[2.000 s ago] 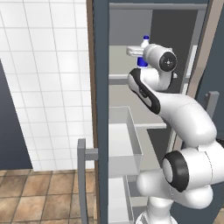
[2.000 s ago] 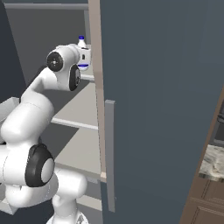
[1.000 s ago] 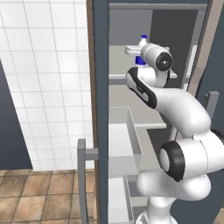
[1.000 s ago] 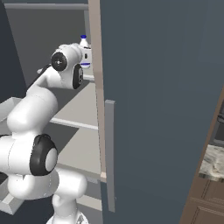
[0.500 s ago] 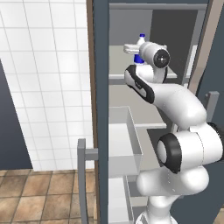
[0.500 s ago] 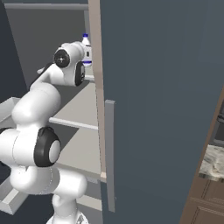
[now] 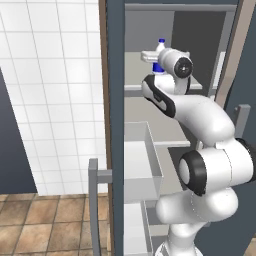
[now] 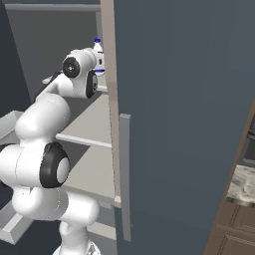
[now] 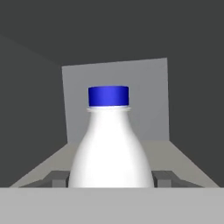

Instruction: Take the bottled waters from the counter and place them in the freezer to freeze. Close the freezer door after placing the bottles.

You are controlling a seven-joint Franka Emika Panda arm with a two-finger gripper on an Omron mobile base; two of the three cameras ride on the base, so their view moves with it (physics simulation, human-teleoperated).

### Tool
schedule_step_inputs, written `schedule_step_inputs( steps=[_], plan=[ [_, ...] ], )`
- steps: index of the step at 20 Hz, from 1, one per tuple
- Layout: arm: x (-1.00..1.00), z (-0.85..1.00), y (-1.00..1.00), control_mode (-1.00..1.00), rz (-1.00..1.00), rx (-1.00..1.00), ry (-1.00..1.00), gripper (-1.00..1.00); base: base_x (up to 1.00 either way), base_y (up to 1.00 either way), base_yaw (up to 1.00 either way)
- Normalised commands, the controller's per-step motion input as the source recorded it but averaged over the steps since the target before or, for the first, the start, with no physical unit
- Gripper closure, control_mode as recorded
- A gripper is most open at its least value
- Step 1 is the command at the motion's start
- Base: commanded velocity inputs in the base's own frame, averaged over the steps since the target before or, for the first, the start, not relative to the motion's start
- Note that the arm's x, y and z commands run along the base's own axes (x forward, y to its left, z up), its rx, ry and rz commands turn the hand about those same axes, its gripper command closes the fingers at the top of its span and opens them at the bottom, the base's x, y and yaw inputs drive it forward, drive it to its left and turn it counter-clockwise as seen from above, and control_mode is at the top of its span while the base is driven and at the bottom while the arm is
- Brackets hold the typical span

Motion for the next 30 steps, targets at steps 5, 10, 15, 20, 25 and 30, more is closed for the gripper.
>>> schedule_step_inputs(
  steps=[5,10,15,20,25,30],
  plan=[
    [0.0,-0.23,0.0,-1.0,0.0,-0.01,-0.07,1.0,0.0,0.0,0.0],
    [0.0,-0.21,0.0,-1.0,0.0,0.0,-0.08,1.0,0.0,0.0,0.0],
    [0.0,-0.02,0.0,-1.0,0.0,0.0,0.0,1.0,0.0,0.0,0.0],
    [0.0,0.0,0.0,-1.0,0.0,0.0,0.0,-1.0,0.0,0.0,0.0],
    [0.0,0.0,0.0,-1.0,0.0,0.0,0.0,-1.0,0.0,0.0,0.0],
    [0.0,0.0,0.0,-1.0,0.0,0.0,0.0,-1.0,0.0,0.0,0.0]
  ],
)
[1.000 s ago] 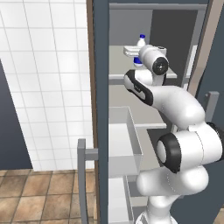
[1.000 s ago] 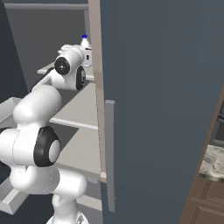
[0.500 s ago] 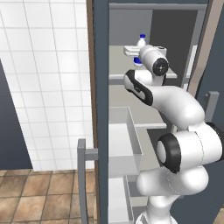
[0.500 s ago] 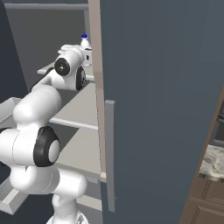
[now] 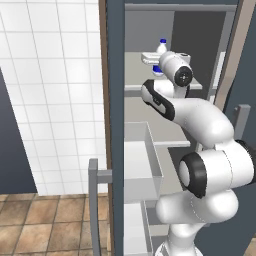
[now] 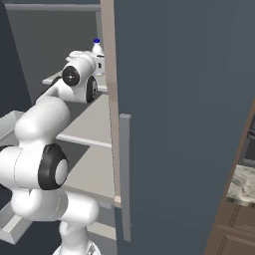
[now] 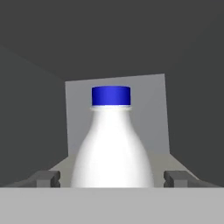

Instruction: Take the bottled waters from the counter and place them in the freezer to freeze. Close the freezer door after placing the bottles.

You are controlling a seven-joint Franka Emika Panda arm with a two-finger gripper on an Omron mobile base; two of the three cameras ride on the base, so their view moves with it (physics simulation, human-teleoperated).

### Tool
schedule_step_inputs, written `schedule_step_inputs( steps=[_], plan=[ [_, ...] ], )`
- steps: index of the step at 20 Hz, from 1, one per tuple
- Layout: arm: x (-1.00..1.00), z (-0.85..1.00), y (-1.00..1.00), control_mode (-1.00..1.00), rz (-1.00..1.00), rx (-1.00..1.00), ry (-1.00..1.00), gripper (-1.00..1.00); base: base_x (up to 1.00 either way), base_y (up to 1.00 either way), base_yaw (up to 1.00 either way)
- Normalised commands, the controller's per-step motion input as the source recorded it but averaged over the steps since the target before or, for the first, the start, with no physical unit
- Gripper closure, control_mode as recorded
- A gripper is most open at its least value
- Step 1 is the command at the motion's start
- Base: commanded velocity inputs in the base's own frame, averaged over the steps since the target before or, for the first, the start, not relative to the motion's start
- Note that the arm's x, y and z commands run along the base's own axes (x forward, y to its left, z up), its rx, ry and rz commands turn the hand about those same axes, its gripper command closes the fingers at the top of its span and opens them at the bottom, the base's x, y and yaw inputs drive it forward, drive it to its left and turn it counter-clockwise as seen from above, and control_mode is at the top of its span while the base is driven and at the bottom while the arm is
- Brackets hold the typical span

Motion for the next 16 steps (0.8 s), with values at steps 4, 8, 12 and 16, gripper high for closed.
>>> schedule_step_inputs(
  steps=[4,8,12,16],
  plan=[
    [0.0,0.0,0.0,-1.0,0.0,0.0,0.0,-1.0,0.0,0.0,0.0],
    [0.0,0.0,0.0,-1.0,0.0,0.0,0.0,-1.0,0.0,0.0,0.0],
    [0.0,0.0,0.0,-1.0,0.0,0.0,0.0,-1.0,0.0,0.0,0.0],
    [0.0,0.0,0.0,-1.0,0.0,0.0,0.0,-1.0,0.0,0.0,0.0]
  ],
)
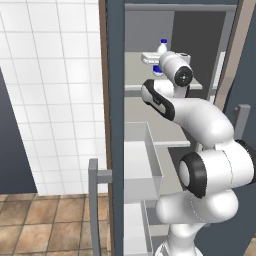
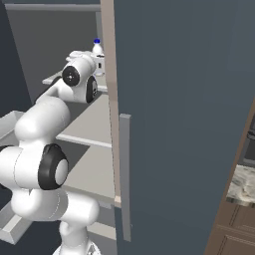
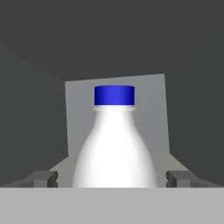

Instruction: Take the bottled waters from the counter and place them in the freezer to freeze. Close the freezer door after placing the bottles.

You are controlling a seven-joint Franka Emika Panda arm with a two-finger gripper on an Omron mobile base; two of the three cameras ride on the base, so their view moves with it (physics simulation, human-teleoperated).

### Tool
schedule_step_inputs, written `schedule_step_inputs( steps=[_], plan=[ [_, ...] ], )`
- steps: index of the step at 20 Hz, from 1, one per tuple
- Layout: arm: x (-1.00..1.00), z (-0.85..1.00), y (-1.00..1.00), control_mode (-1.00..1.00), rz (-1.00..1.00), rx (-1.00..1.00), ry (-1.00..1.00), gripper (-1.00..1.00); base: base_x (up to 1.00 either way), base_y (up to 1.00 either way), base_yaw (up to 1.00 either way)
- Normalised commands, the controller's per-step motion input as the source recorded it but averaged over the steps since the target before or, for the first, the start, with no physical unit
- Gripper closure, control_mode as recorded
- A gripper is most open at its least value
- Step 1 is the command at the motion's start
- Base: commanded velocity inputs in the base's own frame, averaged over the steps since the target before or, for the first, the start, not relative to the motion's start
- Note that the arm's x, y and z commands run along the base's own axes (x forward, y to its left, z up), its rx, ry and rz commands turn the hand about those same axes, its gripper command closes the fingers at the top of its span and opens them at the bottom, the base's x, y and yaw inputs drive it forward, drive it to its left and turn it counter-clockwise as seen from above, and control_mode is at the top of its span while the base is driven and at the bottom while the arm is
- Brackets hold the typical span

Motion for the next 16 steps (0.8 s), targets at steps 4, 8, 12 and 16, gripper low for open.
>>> schedule_step_inputs(
  steps=[4,8,12,16],
  plan=[
    [0.0,0.01,0.09,-1.0,0.0,0.0,0.01,-1.0,0.0,0.0,0.0],
    [-0.02,0.02,0.02,-1.0,0.0,0.0,0.01,-1.0,0.0,0.0,0.0],
    [-0.11,0.01,0.0,-1.0,0.0,0.0,0.03,-1.0,0.0,0.0,0.0],
    [-0.24,0.06,0.0,-1.0,0.0,0.0,0.02,-1.0,0.0,0.0,0.0]
  ],
)
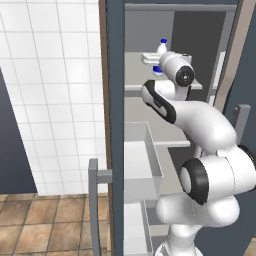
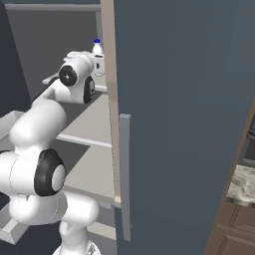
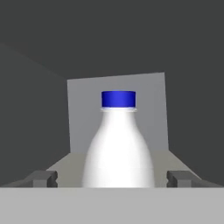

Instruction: Take the bottled waters from the counter and place them in the freezer to freeze. Close the freezer door after placing the bottles.

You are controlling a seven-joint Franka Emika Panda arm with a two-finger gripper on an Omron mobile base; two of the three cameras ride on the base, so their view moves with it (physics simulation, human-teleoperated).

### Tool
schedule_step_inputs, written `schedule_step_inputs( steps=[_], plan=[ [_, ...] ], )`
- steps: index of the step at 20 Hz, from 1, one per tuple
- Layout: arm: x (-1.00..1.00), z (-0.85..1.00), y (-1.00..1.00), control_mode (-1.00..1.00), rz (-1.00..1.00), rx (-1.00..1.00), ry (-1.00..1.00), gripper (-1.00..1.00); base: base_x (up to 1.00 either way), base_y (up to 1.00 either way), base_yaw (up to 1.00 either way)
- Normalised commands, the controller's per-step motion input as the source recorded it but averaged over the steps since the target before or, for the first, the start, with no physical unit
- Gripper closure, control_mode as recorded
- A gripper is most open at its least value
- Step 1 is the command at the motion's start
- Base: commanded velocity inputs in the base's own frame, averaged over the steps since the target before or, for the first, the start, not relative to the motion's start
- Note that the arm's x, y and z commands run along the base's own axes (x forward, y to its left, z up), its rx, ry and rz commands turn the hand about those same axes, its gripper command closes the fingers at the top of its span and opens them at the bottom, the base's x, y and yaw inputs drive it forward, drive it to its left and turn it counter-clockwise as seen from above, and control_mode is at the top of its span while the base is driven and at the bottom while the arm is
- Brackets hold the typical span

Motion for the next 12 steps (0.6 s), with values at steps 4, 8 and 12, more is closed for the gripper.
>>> schedule_step_inputs(
  steps=[4,8,12],
  plan=[
    [-0.26,0.11,0.0,-1.0,0.0,0.0,0.04,-1.0,0.0,0.0,0.0],
    [-0.36,0.18,0.0,-1.0,0.0,0.0,0.03,-1.0,0.0,0.0,0.0],
    [-0.51,0.2,0.0,-1.0,0.0,0.0,0.01,-1.0,0.0,0.0,0.0]
  ],
)
